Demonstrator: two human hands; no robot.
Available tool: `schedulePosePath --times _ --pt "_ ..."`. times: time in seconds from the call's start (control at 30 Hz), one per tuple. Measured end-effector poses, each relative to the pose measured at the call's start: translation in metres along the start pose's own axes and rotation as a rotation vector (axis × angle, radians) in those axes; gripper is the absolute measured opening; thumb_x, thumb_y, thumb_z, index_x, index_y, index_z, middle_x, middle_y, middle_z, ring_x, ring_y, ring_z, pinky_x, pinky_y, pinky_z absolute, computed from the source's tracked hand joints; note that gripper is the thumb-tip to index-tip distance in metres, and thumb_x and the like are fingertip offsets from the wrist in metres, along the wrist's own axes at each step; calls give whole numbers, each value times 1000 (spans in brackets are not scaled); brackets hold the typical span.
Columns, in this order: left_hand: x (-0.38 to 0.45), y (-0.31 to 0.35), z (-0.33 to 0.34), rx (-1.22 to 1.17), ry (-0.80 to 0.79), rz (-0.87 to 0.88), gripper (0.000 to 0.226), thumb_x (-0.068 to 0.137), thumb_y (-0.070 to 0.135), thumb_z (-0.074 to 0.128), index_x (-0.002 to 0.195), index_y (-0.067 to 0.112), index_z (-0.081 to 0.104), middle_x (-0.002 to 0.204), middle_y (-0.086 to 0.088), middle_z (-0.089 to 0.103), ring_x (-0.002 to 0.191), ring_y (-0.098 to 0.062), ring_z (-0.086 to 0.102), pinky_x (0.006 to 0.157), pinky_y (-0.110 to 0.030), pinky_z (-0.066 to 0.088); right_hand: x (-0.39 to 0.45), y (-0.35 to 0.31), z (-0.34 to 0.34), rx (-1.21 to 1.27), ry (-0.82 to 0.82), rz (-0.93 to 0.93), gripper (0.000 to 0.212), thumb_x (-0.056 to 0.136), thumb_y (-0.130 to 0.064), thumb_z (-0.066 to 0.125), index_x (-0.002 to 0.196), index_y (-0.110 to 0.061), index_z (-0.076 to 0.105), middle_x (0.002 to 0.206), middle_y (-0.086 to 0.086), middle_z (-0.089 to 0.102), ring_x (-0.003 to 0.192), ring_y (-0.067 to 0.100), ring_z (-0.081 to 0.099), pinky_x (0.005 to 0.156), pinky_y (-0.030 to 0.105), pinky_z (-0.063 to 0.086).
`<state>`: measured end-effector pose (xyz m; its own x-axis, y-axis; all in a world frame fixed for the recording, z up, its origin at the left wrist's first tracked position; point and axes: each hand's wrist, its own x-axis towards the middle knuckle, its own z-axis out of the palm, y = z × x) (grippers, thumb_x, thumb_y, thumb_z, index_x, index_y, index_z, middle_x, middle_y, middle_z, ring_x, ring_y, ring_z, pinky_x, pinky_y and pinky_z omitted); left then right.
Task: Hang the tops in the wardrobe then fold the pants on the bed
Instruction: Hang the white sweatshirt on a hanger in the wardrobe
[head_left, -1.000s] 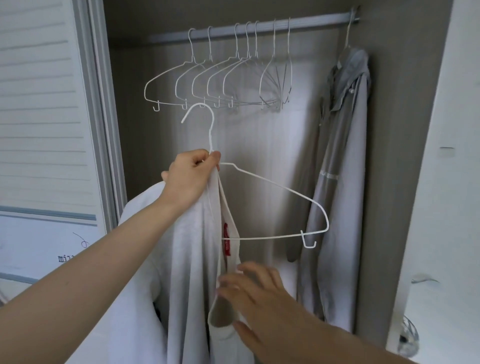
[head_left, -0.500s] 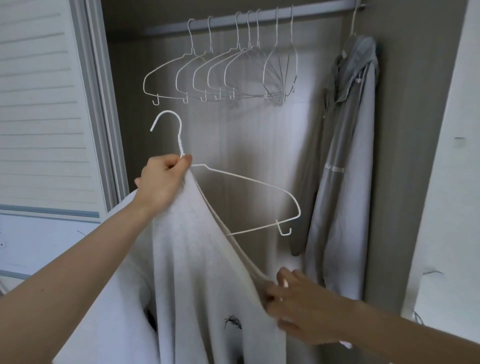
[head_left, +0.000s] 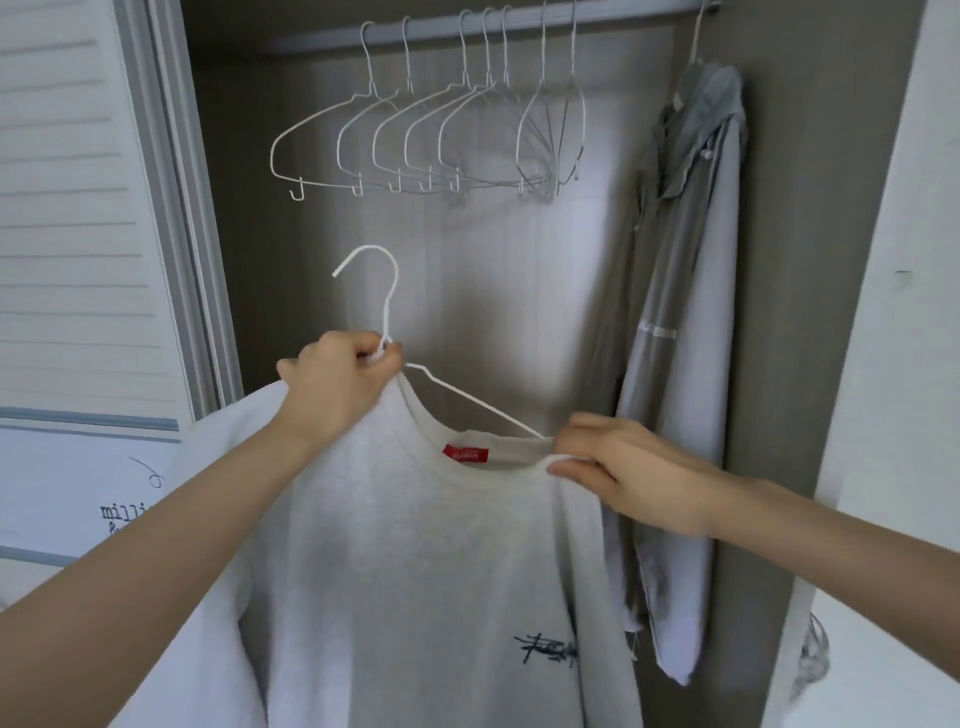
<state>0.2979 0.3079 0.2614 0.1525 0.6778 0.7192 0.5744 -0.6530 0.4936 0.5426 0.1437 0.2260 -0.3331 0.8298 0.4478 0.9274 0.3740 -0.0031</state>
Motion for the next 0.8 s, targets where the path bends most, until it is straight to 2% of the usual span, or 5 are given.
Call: schedulePosePath --times 0.1,0.43,0.53,0.63,0.8 --pt "-3 13 3 -22 16 23 46 93 38 52 60 14 30 56 0 30 61 -22 37 78 -37 26 14 -14 -3 104 211 32 36 97 -23 53 68 -26 33 66 -10 38 62 4 36 61 18 29" --pt "-17 33 3 -213 -237 276 51 93 47 56 56 21 32 51 7 28 52 -11 28 59 -32 27 27 -33 -21 581 150 201 36 94 -15 57 63 -13 38 62 -7 31 57 5 31 51 23 25" --pt "-21 11 -4 -174 -370 402 30 88 44 64 68 25 52 59 3 49 56 -11 46 57 -24 37 16 -30 -32 660 144 203 39 89 -7 61 59 -5 36 61 2 28 57 11 28 53 28 21" --pt "-19 -22 -14 -207 -349 275 32 88 42 58 77 13 64 69 -7 60 63 -14 56 61 -30 43 1 -16 -47 633 184 194 38 83 -4 61 57 7 36 63 12 31 58 17 30 56 27 24" --pt "-18 -41 -17 -265 -186 134 41 91 47 50 75 13 64 64 -4 58 57 -8 54 52 -11 40 -11 13 -68 540 86 248 16 80 9 64 68 10 54 98 16 49 86 31 49 77 34 32"
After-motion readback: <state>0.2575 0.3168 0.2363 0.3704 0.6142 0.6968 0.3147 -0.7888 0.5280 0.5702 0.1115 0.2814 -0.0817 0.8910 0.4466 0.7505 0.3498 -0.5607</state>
